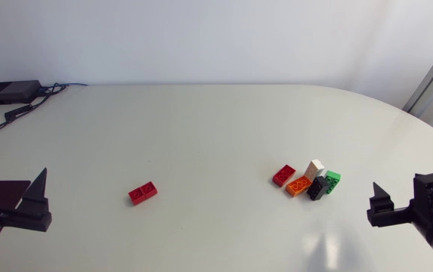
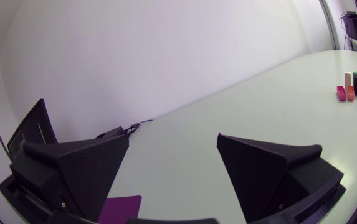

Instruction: Sort duplo bricks by size, large to the right and small to the left

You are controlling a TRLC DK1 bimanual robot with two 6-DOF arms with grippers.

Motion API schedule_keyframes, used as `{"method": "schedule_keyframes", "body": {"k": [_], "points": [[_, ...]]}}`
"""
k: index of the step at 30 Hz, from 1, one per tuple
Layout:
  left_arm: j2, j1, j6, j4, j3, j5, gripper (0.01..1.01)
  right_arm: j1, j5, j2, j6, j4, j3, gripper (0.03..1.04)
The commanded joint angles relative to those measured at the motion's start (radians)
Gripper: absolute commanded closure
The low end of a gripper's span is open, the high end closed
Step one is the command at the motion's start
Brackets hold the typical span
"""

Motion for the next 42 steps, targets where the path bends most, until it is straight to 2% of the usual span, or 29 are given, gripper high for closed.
{"method": "schedule_keyframes", "body": {"k": [1, 7, 17, 35, 42], "points": [[-0.025, 0.010, 0.021, -0.001, -0.032, -0.007, 0.048, -0.007, 0.008, -0.038, -0.029, 0.017, -0.045, 0.07], [-0.028, 0.016, 0.016, 0.000, -0.043, -0.007, 0.046, -0.007, 0.018, -0.097, -0.030, 0.017, -0.081, 0.07], [-0.028, 0.026, 0.009, 0.013, -0.072, -0.005, 0.046, -0.004, 0.019, -0.272, -0.033, -0.052, -0.131, 0.07], [-0.029, 0.026, 0.006, 0.019, -0.072, -0.005, 0.048, 0.000, 0.019, -0.309, -0.030, -0.064, -0.130, 0.07], [-0.029, 0.026, 0.010, 0.060, -0.089, -0.005, 0.048, 0.012, 0.019, -0.340, -0.026, -0.036, -0.133, 0.07]]}}
